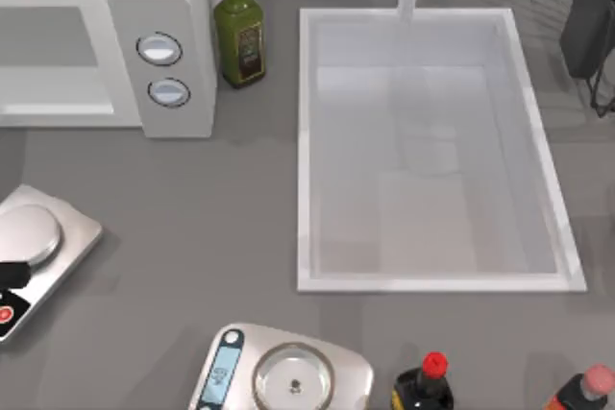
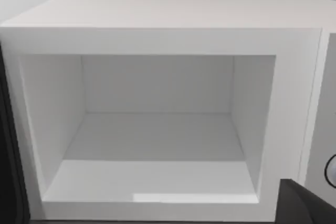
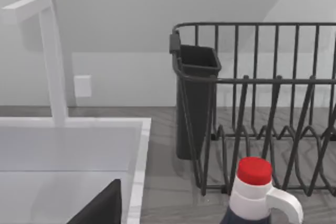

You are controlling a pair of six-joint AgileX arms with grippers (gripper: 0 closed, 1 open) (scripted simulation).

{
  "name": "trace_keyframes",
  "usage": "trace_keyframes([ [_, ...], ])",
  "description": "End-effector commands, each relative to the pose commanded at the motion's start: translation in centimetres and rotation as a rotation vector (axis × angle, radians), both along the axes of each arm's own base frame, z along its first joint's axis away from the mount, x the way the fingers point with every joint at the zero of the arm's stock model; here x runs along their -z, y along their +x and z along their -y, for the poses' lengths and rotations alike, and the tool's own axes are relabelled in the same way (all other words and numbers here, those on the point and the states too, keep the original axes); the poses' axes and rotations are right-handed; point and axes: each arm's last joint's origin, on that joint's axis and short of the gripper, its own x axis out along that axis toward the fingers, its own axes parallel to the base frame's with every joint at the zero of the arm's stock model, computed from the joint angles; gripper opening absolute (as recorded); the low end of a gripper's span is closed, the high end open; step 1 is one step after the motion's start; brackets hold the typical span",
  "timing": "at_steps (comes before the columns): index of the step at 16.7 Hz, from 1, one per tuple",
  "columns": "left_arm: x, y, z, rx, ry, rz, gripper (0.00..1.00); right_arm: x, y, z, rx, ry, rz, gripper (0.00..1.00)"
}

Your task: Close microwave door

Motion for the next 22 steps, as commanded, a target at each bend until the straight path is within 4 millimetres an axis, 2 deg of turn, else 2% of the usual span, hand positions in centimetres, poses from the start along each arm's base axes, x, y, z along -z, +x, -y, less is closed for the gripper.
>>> trace_keyframes([
  [6,0.1,1.4,0.3,0.000,0.000,-0.003,0.00,0.0,0.0,0.0,0.000,0.000,0.000,1.00],
  [15,-0.2,2.1,-0.1,-0.014,0.032,-0.036,0.00,0.0,0.0,0.0,0.000,0.000,0.000,1.00],
  [17,-1.1,3.2,-1.2,-0.038,0.096,-0.107,0.00,0.0,0.0,0.0,0.000,0.000,0.000,1.00],
  [19,-2.3,4.8,-3.4,-0.074,0.173,-0.218,0.00,0.0,0.0,0.0,0.000,0.000,0.000,1.00],
  [22,-4.5,7.1,-9.0,-0.130,0.247,-0.424,0.00,0.0,0.0,0.0,0.000,0.000,0.000,1.00],
])
